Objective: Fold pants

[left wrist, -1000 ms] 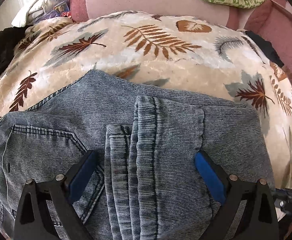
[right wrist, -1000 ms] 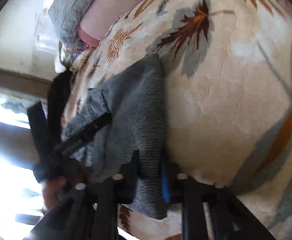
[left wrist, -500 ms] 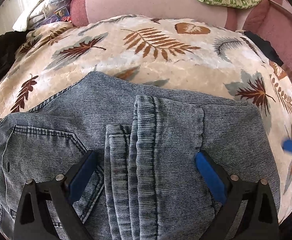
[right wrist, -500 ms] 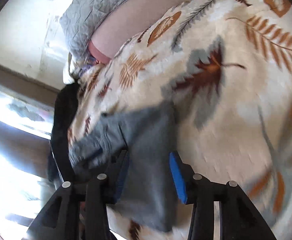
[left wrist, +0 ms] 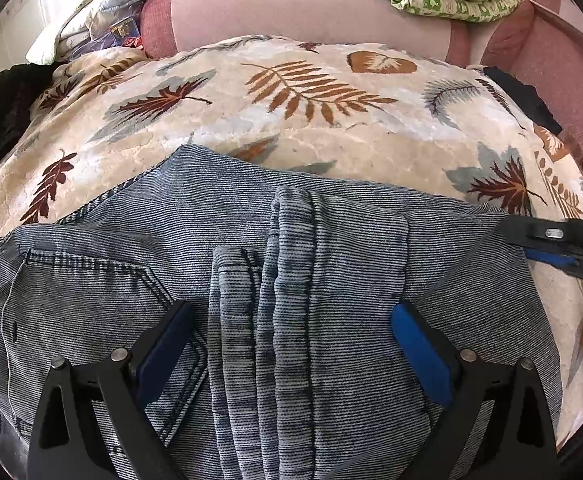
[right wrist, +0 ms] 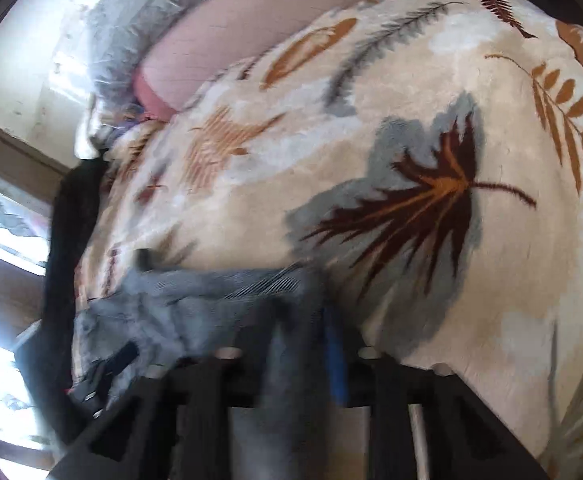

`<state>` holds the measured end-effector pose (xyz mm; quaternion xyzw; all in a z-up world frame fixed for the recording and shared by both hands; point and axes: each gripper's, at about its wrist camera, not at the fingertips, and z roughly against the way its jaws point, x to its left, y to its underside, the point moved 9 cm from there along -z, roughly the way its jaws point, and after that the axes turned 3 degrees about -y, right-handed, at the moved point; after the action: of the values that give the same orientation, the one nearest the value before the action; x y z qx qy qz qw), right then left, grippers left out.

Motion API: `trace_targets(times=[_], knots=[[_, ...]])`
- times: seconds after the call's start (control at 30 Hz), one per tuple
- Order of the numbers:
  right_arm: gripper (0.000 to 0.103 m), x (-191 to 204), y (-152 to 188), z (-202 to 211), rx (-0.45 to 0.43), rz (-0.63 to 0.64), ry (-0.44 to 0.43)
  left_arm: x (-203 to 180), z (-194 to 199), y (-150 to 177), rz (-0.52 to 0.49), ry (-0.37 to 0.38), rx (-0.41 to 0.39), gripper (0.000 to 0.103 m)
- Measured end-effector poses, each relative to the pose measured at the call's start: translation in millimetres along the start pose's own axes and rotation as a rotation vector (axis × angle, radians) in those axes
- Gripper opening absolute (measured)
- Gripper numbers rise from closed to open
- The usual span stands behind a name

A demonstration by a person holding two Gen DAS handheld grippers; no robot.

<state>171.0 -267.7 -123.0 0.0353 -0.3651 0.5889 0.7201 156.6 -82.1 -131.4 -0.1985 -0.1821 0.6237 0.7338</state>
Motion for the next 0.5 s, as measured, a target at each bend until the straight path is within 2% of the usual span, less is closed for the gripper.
trace_targets(times=[0.1, 0.2, 0.27, 0.33, 0.4, 0.5], knots=[[0.047, 16, 25, 30, -0.024, 0.022, -0.036, 0, 0, 0, 0.001, 0.001, -0.001, 0.099], [0.047, 28, 63, 48, 0.008, 0.018, -0.117, 0, 0, 0, 0.0, 0.001, -0.001, 0.099], [0.047, 29, 87, 46, 0.044, 0.009, -0.147, 1, 1, 0, -0.001, 0.0, -0.001, 0.099], [0.045, 13, 111, 31, 0.103, -0.012, -0.117, 0, 1, 0, 0.0, 0.001, 0.0, 0.099], [0.038, 4, 112, 34, 0.064, -0.05, -0.149, 0, 1, 0, -0.007, -0.003, -0.003, 0.099], [0.04, 13, 107, 50, 0.032, -0.049, -0.145, 0, 1, -1, -0.004, 0.0, -0.005, 0.099]])
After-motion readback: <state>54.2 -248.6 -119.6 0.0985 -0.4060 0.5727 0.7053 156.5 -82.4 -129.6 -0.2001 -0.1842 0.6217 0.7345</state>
